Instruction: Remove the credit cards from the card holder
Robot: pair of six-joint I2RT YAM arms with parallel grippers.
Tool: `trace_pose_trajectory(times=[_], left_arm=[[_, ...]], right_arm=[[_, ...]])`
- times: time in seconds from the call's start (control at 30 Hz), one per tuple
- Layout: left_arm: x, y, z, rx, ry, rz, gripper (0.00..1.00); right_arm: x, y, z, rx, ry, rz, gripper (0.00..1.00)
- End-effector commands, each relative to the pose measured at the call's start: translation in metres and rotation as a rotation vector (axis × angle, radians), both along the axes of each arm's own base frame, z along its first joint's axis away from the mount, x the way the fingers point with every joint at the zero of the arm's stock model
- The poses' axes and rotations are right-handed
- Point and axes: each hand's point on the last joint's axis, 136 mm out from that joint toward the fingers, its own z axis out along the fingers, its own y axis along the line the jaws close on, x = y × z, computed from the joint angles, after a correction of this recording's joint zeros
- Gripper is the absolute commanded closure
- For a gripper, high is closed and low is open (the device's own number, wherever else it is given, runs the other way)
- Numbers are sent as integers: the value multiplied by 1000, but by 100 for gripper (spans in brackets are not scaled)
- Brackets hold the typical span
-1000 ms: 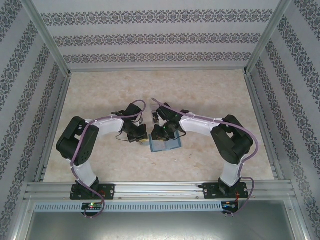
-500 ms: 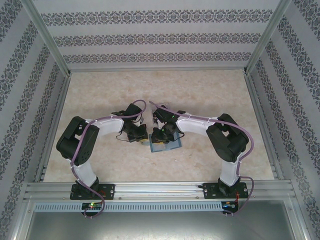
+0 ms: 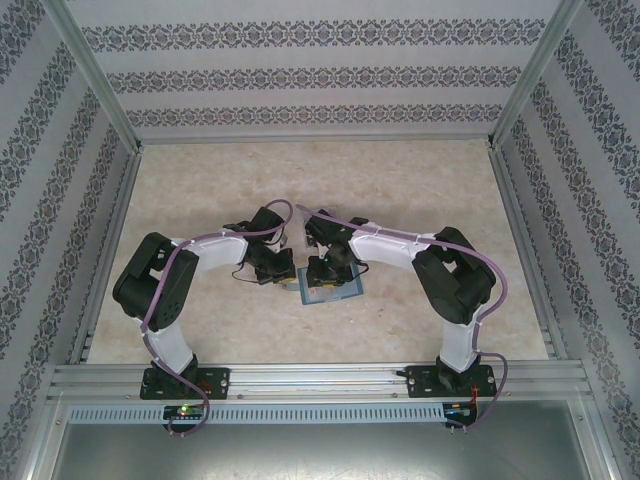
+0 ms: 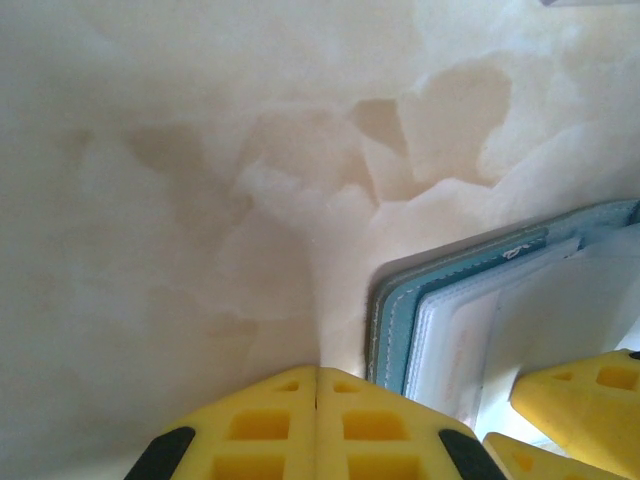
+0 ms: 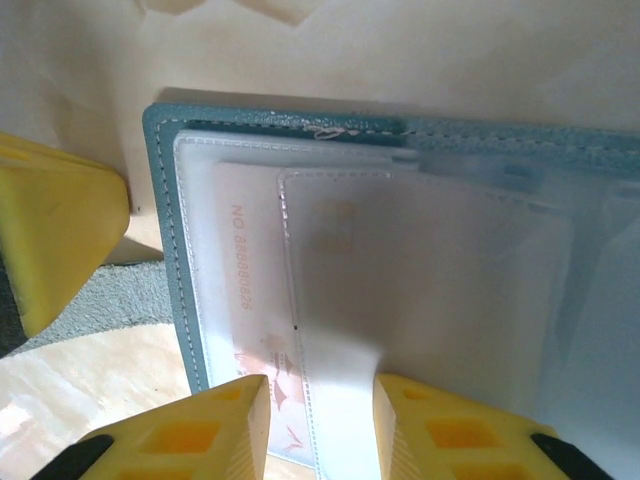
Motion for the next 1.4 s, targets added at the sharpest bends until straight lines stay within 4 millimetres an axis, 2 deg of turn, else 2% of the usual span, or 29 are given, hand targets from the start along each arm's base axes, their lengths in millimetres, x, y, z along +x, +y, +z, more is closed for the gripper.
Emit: trace_pose_trajectory(times=[0.0, 0.33, 1.13, 1.27, 1.37], left_arm=[[-8, 1, -15, 22, 27, -26, 100], [-6, -2, -12, 12, 18, -32, 100], [-6, -4, -16, 5, 28, -36, 100], [-6, -3, -17, 5, 28, -33, 100], [-6, -3, -17, 3, 28, -35, 100]], right_arm=[[-3, -10, -5, -92, -4, 31, 64], [1, -17, 3, -146, -40, 49, 58], [1, -26, -8, -220, -36, 76, 37], [1, -27, -9, -230, -35, 66, 40], [2, -28, -10, -232, -32, 58, 48]])
